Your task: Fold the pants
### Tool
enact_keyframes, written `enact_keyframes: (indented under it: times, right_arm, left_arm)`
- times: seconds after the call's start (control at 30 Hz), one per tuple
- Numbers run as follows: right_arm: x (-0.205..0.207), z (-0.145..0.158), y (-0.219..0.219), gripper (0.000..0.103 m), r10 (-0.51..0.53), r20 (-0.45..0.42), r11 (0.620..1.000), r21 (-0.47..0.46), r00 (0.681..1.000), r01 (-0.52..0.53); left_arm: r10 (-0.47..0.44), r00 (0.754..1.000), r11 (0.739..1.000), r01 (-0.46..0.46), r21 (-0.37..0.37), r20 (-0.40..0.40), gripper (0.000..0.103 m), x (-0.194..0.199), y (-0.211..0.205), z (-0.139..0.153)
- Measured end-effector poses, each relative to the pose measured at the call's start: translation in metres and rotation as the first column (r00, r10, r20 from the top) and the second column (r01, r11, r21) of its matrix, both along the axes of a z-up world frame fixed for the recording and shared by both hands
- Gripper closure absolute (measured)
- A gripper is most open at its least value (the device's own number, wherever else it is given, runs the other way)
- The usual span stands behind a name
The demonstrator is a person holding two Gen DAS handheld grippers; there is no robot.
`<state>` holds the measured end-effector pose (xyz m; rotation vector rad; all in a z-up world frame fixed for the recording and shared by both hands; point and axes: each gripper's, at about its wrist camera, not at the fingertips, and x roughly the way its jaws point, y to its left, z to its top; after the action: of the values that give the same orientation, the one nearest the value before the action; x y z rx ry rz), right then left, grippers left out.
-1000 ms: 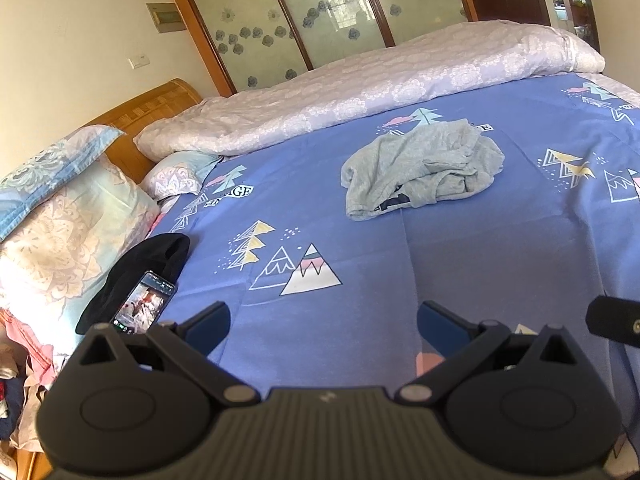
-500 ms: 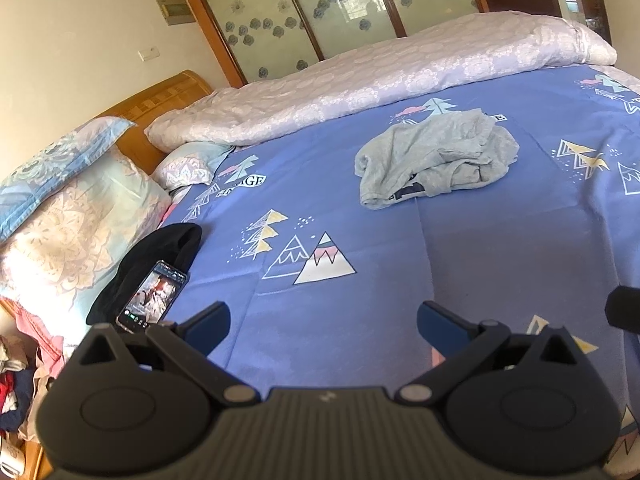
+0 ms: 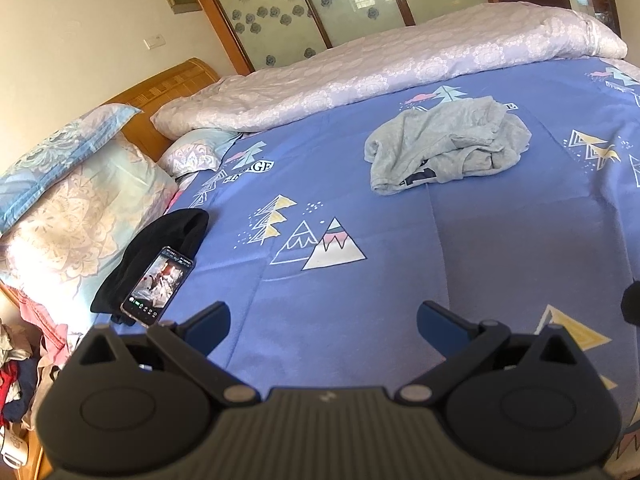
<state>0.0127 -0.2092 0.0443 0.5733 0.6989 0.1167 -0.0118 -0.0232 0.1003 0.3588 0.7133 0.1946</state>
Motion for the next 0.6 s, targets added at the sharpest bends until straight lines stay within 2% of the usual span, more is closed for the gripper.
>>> enact_keyframes:
  times: [0.6]
  right_arm:
    - [0.0002,-0.0013,0.0021,0.0,-0.001,-0.004,1.0,0.004,1.0,0.001]
  left_arm:
    - [0.002,1.0,1.0,-0.002,0.014,0.008,0.0,-0.0005,0.0021,-0.0015]
